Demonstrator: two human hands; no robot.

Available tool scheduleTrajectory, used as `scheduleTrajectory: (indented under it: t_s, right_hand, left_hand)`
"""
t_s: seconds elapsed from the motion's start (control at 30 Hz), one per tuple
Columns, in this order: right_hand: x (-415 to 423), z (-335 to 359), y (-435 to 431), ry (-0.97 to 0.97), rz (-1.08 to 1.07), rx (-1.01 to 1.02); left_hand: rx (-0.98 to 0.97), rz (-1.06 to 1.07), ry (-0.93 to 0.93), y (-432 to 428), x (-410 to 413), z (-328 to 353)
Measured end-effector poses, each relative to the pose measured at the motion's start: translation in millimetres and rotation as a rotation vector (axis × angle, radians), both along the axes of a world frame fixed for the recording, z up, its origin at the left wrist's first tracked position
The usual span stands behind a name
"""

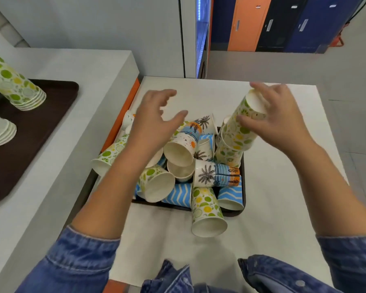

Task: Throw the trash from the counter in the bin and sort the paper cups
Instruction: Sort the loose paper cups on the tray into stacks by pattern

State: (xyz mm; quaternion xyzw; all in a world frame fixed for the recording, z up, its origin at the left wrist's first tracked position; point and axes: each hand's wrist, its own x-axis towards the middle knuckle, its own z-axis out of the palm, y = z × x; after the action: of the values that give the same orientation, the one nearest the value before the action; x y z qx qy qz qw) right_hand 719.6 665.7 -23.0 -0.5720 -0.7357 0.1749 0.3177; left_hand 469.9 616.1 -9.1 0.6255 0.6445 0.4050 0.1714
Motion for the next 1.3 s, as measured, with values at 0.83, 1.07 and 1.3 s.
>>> scheduleTrajectory:
  t_s: [0.83, 1.07, 1.3]
  right_hand:
    - [-13.0, -93.1, 3.1, -0.104, 0.046, -0.319]
    - [-1.5, -79.1, 0.5, 0.053, 0.015, -0.308]
    - [17.9, -62.3, 6.9, 0.236, -0.036, -0.268]
  left_hand:
    - [-0.964, 0.353, 0.219, 13.6, -130.9, -57.6]
    - [-0.374, 0.505, 0.347, 14.0, -106.8, 15.5]
    - [-0.092, -0.004, -0.292, 22.6, 37.4, 36.0]
